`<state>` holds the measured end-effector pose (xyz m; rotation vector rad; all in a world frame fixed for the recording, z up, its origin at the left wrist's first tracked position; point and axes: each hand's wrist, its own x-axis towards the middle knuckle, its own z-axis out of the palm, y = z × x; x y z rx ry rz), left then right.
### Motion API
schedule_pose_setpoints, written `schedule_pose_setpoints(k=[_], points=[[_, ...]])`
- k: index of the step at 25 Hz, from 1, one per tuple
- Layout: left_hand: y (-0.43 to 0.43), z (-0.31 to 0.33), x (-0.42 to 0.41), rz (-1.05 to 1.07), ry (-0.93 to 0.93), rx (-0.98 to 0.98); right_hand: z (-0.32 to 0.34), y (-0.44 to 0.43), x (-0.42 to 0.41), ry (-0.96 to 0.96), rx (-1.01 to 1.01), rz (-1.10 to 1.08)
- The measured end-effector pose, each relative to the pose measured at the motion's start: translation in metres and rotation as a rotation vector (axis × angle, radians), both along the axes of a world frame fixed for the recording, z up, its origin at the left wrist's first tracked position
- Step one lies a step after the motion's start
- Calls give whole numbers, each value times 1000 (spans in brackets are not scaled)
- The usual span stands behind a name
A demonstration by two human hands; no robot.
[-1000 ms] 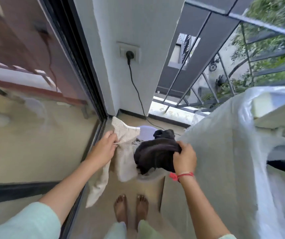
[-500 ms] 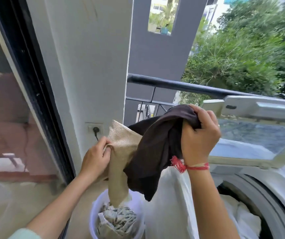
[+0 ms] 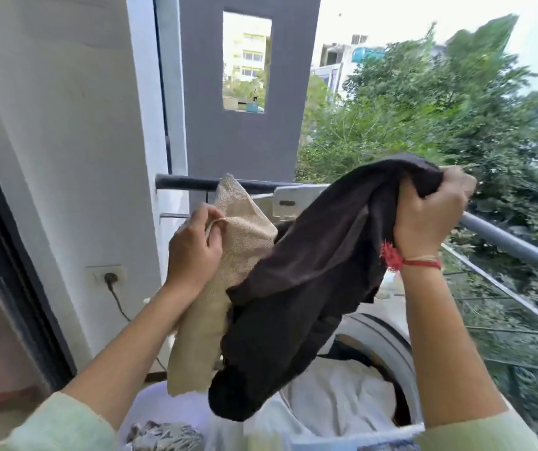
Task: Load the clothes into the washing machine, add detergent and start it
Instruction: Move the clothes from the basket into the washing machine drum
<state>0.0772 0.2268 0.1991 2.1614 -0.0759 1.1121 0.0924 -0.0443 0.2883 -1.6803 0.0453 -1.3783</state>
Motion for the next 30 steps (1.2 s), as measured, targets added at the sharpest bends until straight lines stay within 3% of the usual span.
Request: schedule_pose_setpoints(k=[6, 7, 11, 15, 17, 21, 23, 26, 27, 28, 30], points=[[-101, 8, 2, -2, -101, 28, 36, -136, 1, -273, 219, 120], [-114, 7, 1, -1, -80, 48, 36, -149, 7, -206, 199, 119], [-143, -6, 4, 45, 63, 128, -37, -169, 38, 450, -219, 160], [-146, -12, 12, 76, 89, 130, -97, -192, 53, 786, -342, 112], [-152, -14, 17, 57, 82, 140, -98, -196, 55, 765, -256, 110], [-160, -15, 30, 41, 64, 132, -119, -185, 48, 489, 22, 135], [-159, -19, 35, 45, 66, 125, -157, -182, 51, 748, -157, 276], [-155, -27, 40, 40, 93, 139, -195, -187, 54, 1697, -570, 584], [-152, -30, 42, 40, 107, 145, -195, -188, 57, 1844, -643, 623], [-149, -32, 42, 41, 119, 149, -191, -186, 61, 1837, -709, 632], [-142, -35, 44, 27, 152, 156, -179, -174, 76, 1546, -820, 574]])
